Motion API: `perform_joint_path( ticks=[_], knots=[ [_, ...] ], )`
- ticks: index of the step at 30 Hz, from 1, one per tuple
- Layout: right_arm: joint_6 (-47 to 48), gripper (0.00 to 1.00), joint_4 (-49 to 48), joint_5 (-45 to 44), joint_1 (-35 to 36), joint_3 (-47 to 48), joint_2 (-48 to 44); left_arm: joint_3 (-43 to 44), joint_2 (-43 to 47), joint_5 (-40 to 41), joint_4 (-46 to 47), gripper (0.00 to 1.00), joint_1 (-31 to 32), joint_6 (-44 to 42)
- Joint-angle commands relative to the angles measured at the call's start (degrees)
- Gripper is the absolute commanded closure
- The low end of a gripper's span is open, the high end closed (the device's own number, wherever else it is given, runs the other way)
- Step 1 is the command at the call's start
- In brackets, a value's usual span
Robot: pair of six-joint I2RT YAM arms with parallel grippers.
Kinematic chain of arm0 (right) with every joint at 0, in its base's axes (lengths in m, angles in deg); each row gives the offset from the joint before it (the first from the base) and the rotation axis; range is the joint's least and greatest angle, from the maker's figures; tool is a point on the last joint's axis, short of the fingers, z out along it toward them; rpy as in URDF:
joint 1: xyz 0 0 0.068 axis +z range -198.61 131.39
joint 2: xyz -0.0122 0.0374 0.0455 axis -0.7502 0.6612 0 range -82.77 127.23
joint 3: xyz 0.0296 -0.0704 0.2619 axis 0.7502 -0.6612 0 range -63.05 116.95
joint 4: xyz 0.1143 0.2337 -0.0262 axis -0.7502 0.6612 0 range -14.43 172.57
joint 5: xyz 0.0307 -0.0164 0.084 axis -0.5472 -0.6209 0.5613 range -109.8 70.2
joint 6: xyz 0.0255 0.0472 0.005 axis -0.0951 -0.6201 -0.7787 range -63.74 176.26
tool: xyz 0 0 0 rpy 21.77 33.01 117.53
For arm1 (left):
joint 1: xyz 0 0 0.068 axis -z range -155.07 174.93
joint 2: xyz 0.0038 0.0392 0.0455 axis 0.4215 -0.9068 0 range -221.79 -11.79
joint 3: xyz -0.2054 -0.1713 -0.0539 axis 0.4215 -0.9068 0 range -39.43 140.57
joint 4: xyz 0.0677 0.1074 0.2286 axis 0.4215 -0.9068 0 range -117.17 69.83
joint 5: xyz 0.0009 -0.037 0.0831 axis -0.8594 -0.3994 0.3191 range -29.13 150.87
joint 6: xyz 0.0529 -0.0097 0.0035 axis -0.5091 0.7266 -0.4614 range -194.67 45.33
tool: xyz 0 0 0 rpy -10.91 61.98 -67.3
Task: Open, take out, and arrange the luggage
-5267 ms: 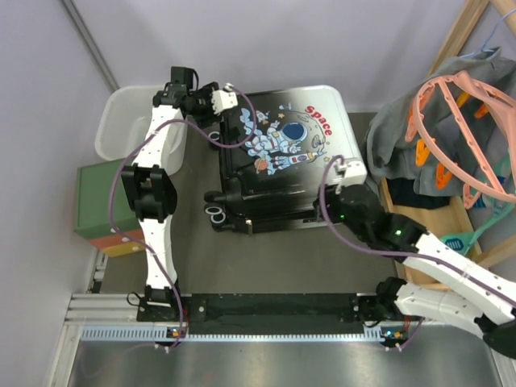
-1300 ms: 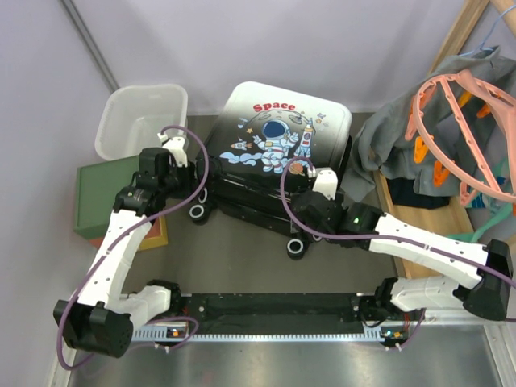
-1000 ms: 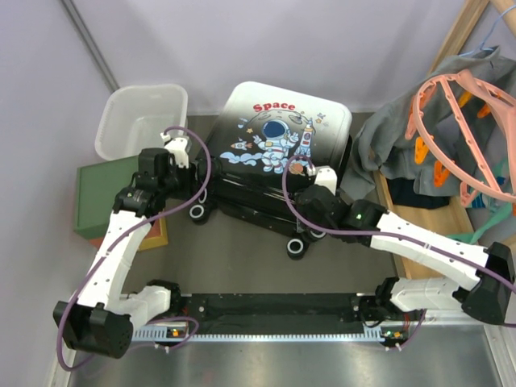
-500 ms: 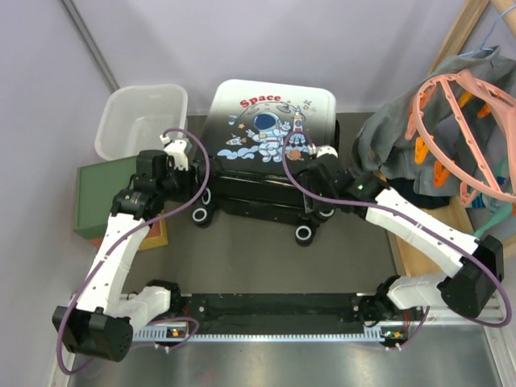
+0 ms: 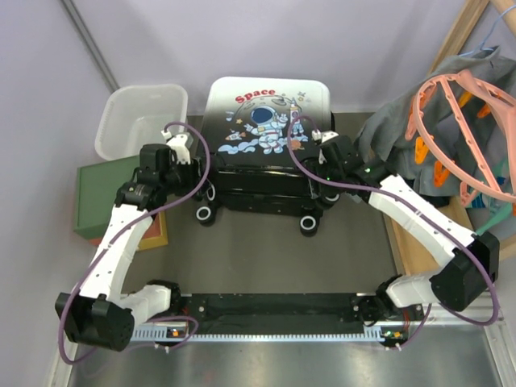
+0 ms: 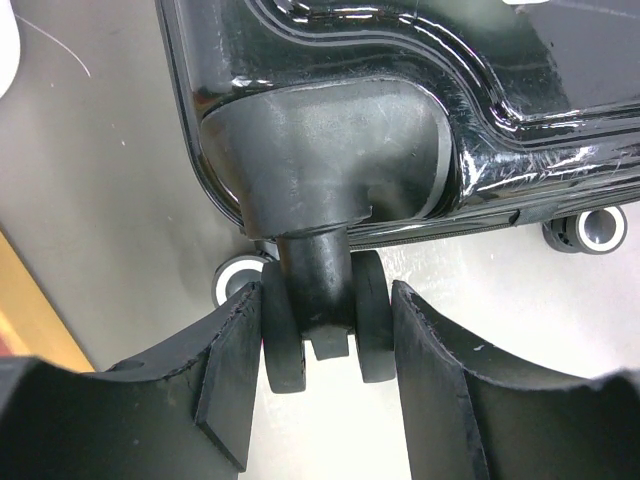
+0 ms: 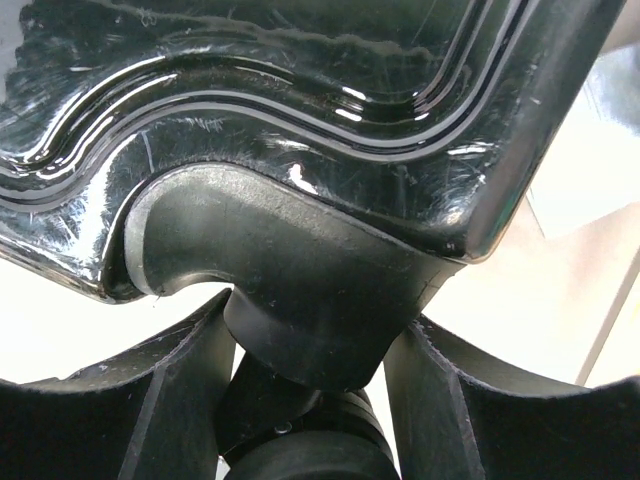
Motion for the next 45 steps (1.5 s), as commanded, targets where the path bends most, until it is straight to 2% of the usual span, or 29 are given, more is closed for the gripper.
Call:
perform_joint_path(
  ticks=[1,2,3,7,9,11,13,15,17,20,21,23,27,33,38,45],
  knots=[
    [2.2,0.97,-20.8,6.9,-0.6,3.4,0.5,-0.3,-1.5,-4.5,6.8,1.0,1.1,-0.1],
    [2.6,0.9,-20.6,6.9,-0.5,3.2,0.3,-0.3,-1.7,-4.2,7.3,1.0,1.0,0.0],
    [2.9,0.74,-20.4,8.1,-0.6,2.6,-0.5,-0.2,-1.9,-4.0,7.7,1.0,1.0,0.1],
    [5.5,0.4,-19.4,8.3,-0.5,0.4,-4.6,0.2,-2.6,-1.1,9.1,1.0,0.7,-0.3],
    [7.4,0.31,-18.4,9.6,-0.9,-0.9,-6.6,1.0,-2.8,0.8,9.7,1.0,0.4,-0.4],
    [9.1,0.27,-17.6,11.1,-1.6,-1.5,-9.9,1.9,-3.4,1.8,10.5,1.0,-0.2,-1.0],
    [9.6,0.22,-17.7,16.7,-4.5,-2.9,-12.2,2.6,-4.1,2.2,11.2,1.0,-0.5,-1.4],
    [8.9,0.19,-19.6,24.2,-9.2,-5.4,-16.0,3.6,-4.6,2.3,11.6,1.0,-1.1,-1.5],
    [7.6,0.19,-20.8,27.6,-12.6,-7.2,-18.0,4.0,-5.2,2.5,12.8,1.0,-1.4,-1.6],
    [5.4,0.2,-23.7,32.8,-19.1,-10.8,-17.2,4.6,-6.1,3.2,14.1,1.0,-2.3,-2.0],
    [4.3,0.22,-25.5,38.3,-21.3,-13.4,-15.5,4.8,-6.4,3.6,14.3,1.0,-2.5,-2.2],
    [1.6,0.26,-31.8,42.3,-25.0,-16.3,-14.4,5.5,-7.0,4.0,15.0,1.0,-3.0,-2.6],
    [5.0,0.28,-36.0,40.2,-25.1,-21.1,-12.3,6.2,-7.5,4.4,15.9,1.0,-3.7,-3.5],
    [5.7,0.29,-47.7,45.0,-27.0,-27.1,-10.6,7.6,-8.8,6.0,17.8,1.0,-6.0,-5.5],
    [6.9,0.31,-49.8,48.2,-27.1,-27.2,-4.7,10.0,-10.9,6.1,18.8,1.0,-7.5,-6.2],
    [7.8,0.31,-54.9,50.4,-27.1,-30.8,-4.0,12.8,-13.5,4.6,20.9,1.0,-9.5,-6.8]
  ],
)
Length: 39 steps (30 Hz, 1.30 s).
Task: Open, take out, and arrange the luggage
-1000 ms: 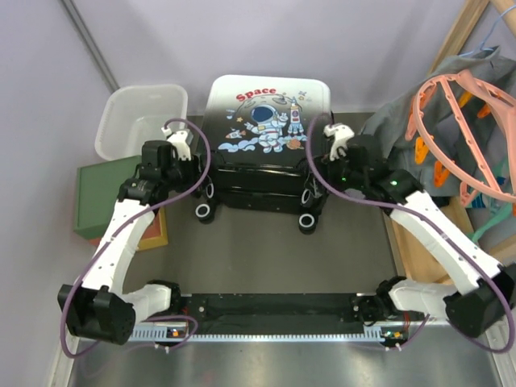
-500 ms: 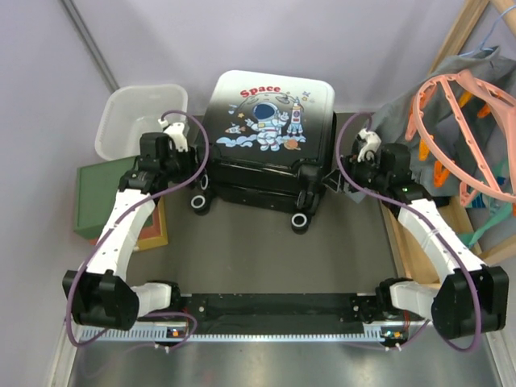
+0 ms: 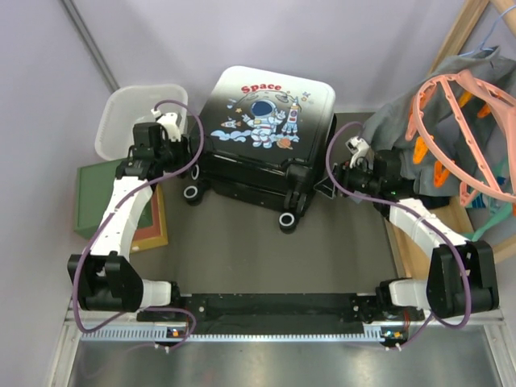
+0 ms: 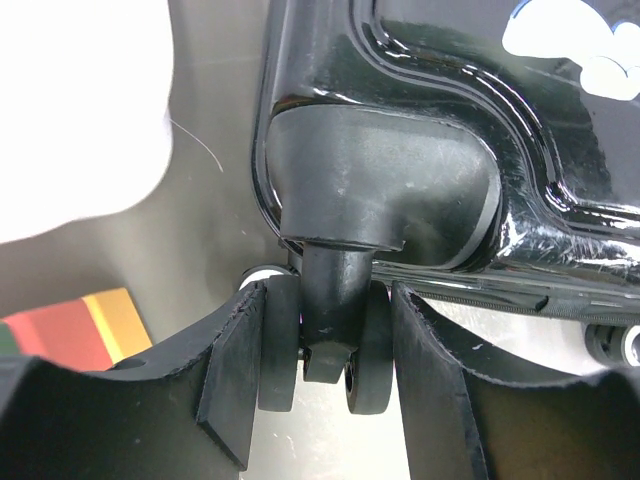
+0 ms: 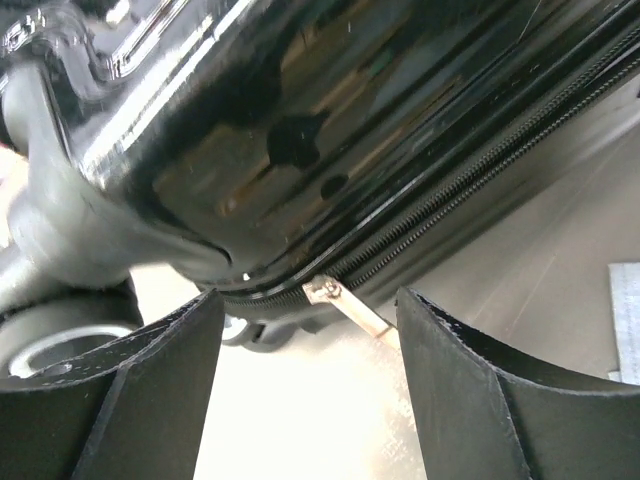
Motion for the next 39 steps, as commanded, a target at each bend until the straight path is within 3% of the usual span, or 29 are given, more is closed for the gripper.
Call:
perform_joint_path(
  ticks=[1,5,23,27,31,39],
  knots=[
    [2.2,0.31,-7.4,4.0,-0.6,-1.7,-0.4,5.5,-0.6,1.1,12.7,1.0,-1.6,-1.2],
    [3.4,0.34,-8.3,9.1,-0.7,-1.9,1.3,7.3,-2.8,0.2,13.3,1.0,-1.5,-1.6],
    [4.8,0.4,-8.4,14.4,-0.7,2.5,11.8,7.9,-4.3,-1.4,15.1,1.0,-3.1,-0.5],
    [4.1,0.55,-8.8,16.4,-0.5,3.8,12.2,8.0,-4.5,-1.7,15.1,1.0,-3.0,-0.4],
    [6.6,0.68,-2.5,16.7,-0.1,8.3,14.2,8.3,-4.8,-1.3,15.3,1.0,-3.0,-0.2],
    [7.6,0.78,0.6,15.8,0.8,8.4,15.5,9.5,-5.2,-1.5,14.8,1.0,-3.0,-0.6]
  ],
)
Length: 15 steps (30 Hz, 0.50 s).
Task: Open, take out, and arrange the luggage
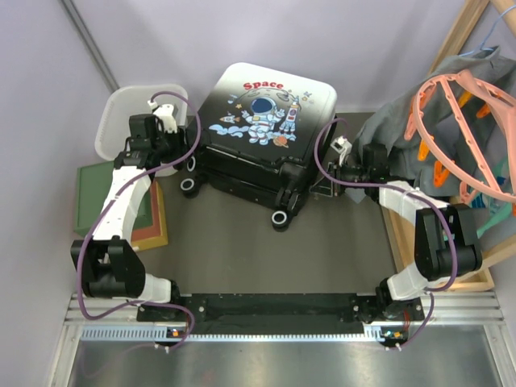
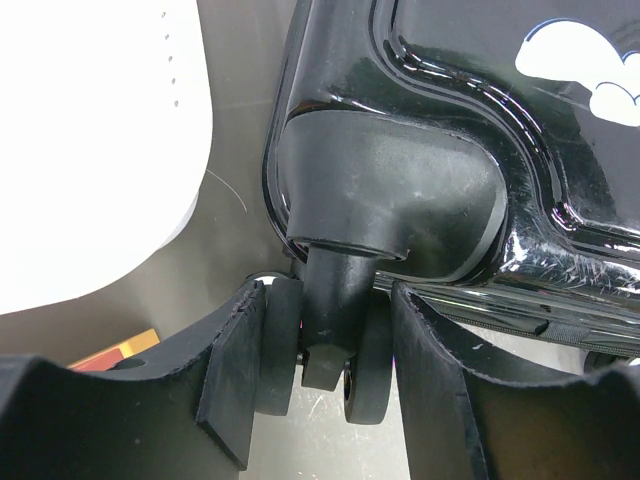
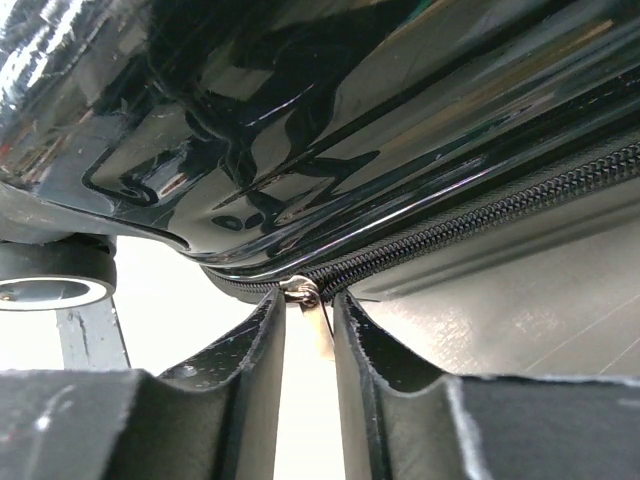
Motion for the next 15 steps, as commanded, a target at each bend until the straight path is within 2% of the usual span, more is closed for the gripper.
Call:
perform_joint_path(
  ticks=[1,5,6,7,9,15],
  knots=[
    [1.6,0.8,-0.7,1.2,0.5,1.5,1.1,5.1,0.5,0.7,12.1,1.0,-0.2,1.5],
    [0.3,0.82,-2.6,1.0,0.5,-0.7,1.0,5.0,0.5,0.8,12.1,1.0,-0.3,1.5],
    [-0.4,0.8,-3.7,1.0,0.5,-1.2,1.0,4.9,0.5,0.8,12.1,1.0,-0.3,1.4],
    [-0.6,0.74,-4.2,0.9,0.5,-1.8,0.8,5.0,0.5,0.8,12.2,1.0,-0.3,1.4],
    [-1.5,0.72,-4.9,0.8,0.5,-1.9,1.3,5.0,0.3,0.7,12.2,1.0,-0.3,1.3],
    [-3.4,0.73,-7.1,0.1,0.6,-1.7,2.6,5.3,0.4,0.4,12.1,1.0,-0.3,1.4]
  ],
)
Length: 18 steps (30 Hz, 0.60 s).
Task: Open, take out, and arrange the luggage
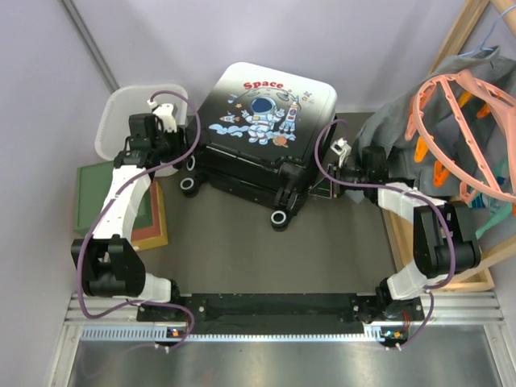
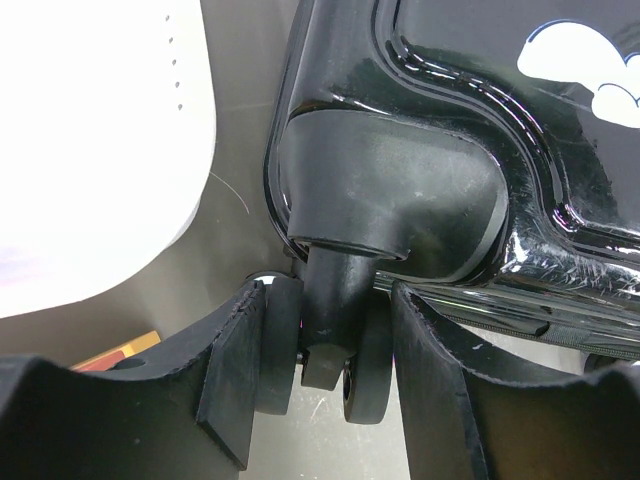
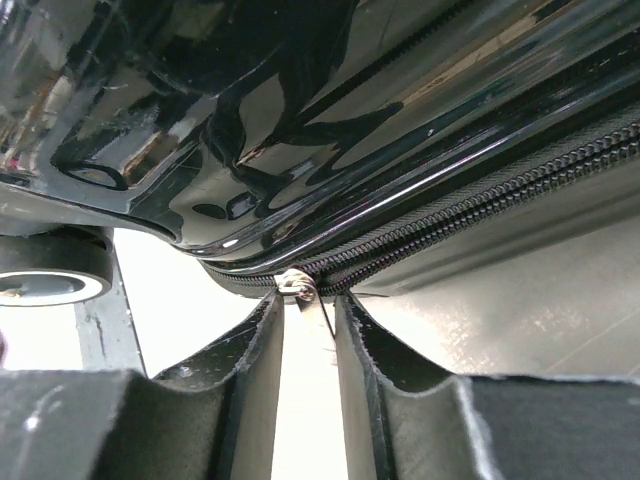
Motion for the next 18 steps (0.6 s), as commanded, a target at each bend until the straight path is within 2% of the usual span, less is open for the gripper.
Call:
perform_joint_path(
  ticks=[1,2,6,10,14,18],
  knots=[
    [-0.7,0.76,-4.2,-1.1,0.6,0.0,1.6,5.1,0.7,0.4,12.2,1.0,-0.3,1.5],
    [-0.8,0.79,-4.2,-1.2,0.5,0.0,1.6,5.1,0.7,0.2,12.1,1.0,-0.3,1.5],
    [-1.5,1.0,-4.0,-1.8,0.5,0.0,1.0,4.9,0.9,0.2,12.0,1.0,-0.3,1.5],
    [-2.2,1.0,-3.0,-5.6,0.7,-1.1,-1.6,4.4,1.2,0.0,11.9,1.0,-0.3,1.6],
    [-3.6,1.0,-4.1,-13.0,4.6,-4.0,-5.1,3.7,1.7,-0.5,11.8,1.0,-0.3,1.7],
    [-5.5,1.0,-6.0,-28.5,9.9,-8.5,-10.1,3.2,2.0,-0.6,11.8,1.0,-0.3,2.4]
  ],
)
